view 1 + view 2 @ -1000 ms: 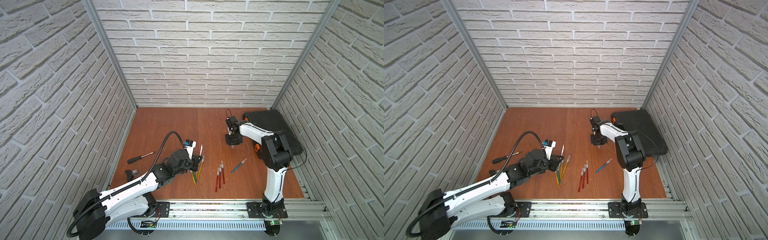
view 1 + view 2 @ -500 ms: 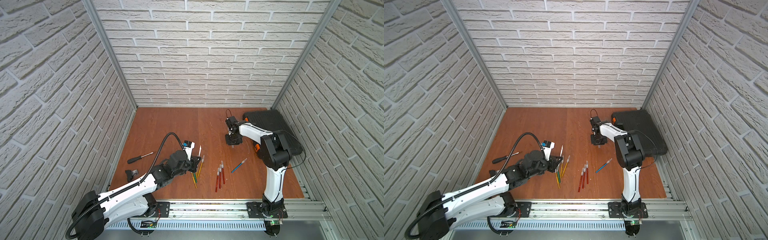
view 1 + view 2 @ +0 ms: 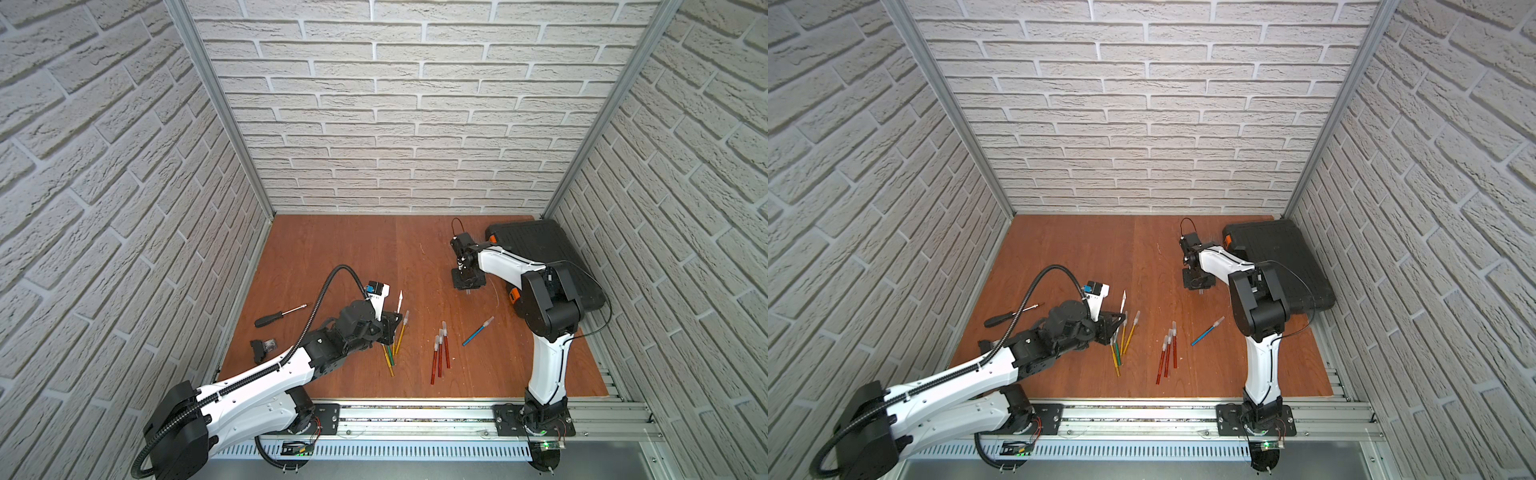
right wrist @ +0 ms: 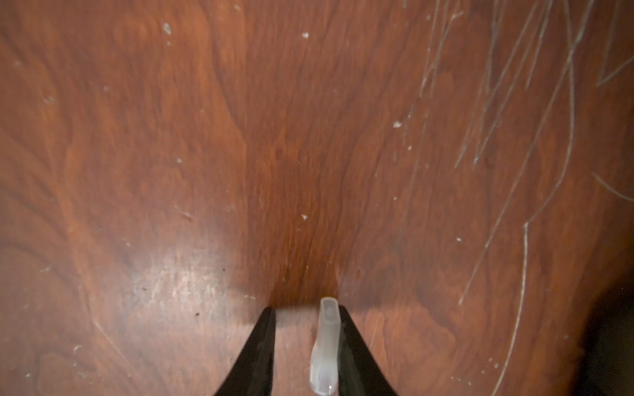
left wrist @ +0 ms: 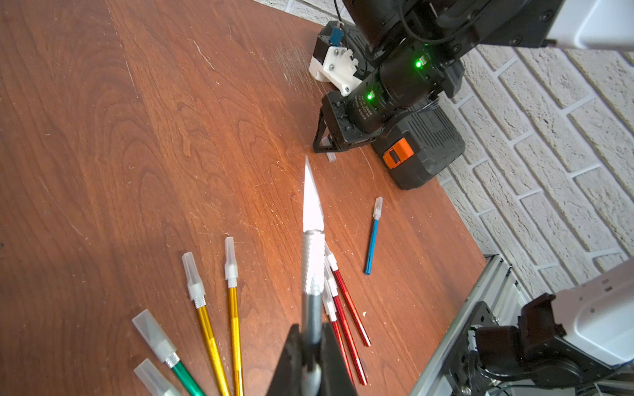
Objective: Remove protective caps from carving knives
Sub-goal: Place the protective sleeve at the center of the board.
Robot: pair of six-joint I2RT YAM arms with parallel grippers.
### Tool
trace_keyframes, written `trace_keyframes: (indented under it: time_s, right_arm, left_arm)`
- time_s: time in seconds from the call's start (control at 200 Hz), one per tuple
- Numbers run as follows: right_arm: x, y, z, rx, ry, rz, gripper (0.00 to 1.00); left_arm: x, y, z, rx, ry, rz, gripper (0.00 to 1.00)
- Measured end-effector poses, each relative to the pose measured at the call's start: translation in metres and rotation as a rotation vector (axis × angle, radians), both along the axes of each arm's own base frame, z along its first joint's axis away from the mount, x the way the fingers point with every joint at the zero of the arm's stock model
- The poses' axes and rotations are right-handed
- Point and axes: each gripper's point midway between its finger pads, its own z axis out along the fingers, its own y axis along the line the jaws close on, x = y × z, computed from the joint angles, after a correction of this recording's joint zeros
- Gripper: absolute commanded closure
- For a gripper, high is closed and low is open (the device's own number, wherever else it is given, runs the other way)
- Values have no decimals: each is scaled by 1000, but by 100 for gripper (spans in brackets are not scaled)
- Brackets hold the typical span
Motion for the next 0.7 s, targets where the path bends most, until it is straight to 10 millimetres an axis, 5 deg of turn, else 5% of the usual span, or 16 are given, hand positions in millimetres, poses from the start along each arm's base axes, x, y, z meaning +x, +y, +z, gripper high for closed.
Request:
trace_keyframes:
  time_s: [0.4,0.7]
  right_arm:
    - [-7,28,34,171,-68,33,71]
    - [-7,35,35,216,-68,32,83]
  left_arm:
    - [1,-1,-2,1,4,0,100]
    - [0,0,-4,5,8,0,100]
